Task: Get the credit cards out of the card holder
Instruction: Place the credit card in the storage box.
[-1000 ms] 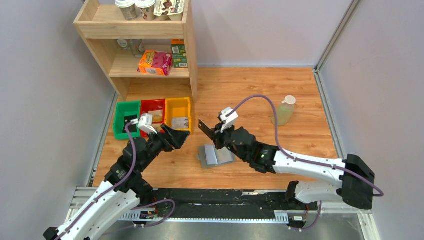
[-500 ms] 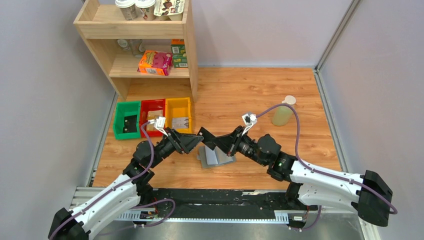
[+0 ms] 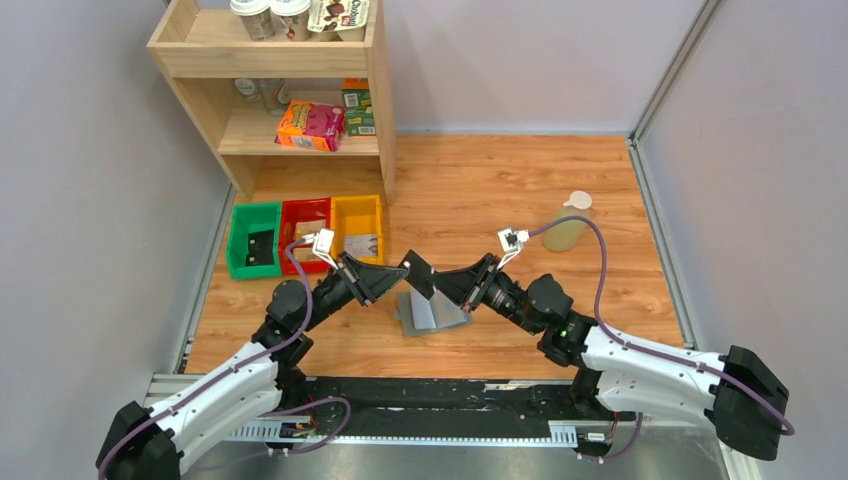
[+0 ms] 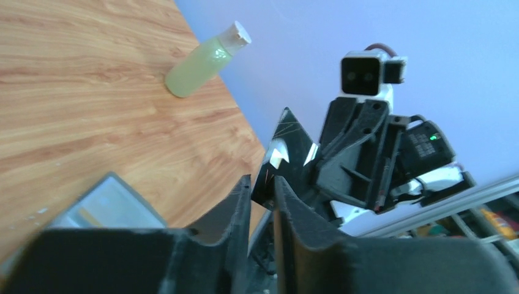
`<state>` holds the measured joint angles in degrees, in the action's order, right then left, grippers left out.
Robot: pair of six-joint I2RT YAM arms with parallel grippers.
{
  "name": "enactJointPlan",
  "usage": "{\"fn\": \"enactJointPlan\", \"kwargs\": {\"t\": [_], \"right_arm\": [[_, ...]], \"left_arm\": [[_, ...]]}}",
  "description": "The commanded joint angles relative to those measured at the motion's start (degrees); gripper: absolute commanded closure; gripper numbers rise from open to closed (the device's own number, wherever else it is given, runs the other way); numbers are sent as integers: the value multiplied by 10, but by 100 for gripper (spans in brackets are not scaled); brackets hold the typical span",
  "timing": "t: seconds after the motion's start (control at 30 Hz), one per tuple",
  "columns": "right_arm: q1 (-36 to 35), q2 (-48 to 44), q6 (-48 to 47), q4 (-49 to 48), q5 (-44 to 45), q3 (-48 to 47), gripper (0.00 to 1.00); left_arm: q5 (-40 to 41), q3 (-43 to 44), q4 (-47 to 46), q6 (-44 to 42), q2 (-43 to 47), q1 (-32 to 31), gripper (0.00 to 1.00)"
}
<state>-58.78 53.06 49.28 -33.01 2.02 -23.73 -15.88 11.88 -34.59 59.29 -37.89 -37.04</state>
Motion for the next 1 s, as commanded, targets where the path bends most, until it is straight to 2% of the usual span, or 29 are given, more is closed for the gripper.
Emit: {"fn": "enactJointPlan", "kwargs": {"t": [0.0, 0.07, 0.1, 0.2, 0.3, 0.33, 0.47, 0.57, 0.67, 0.77, 0.97], "right_arm": [[12, 3, 28, -54, -11, 7, 100], [18, 6, 32, -56, -11, 10, 97], [24, 6, 35, -55, -30, 10, 94], [45, -2, 34, -36, -39, 14, 73], [72, -21, 25, 12, -52, 13, 73], [81, -28, 20, 22, -57, 13, 68], [107, -52, -17, 100, -59, 1, 32], [113, -73, -51, 155, -49, -10, 14], [116, -97, -85, 210, -31, -18, 0], [121, -121, -116, 258, -2, -19, 0], [126, -162, -163, 328, 27, -22, 0]], "left_arm": [[-12, 16, -51, 5, -9, -1, 86], [-11, 17, -52, 5, -10, -1, 100], [-3, 16, -51, 7, -11, -1, 100], [23, 18, -15, -1, -4, -1, 100], [57, 32, 44, -18, 4, -1, 100], [62, 39, 47, -29, 4, -1, 100], [125, 63, 124, -57, 18, 0, 100], [174, 93, 213, -92, 27, 13, 100], [174, 116, 263, -117, 31, 63, 100], [168, 125, 300, -135, 38, 120, 100], [105, 140, 382, -167, 51, 310, 100]]}}
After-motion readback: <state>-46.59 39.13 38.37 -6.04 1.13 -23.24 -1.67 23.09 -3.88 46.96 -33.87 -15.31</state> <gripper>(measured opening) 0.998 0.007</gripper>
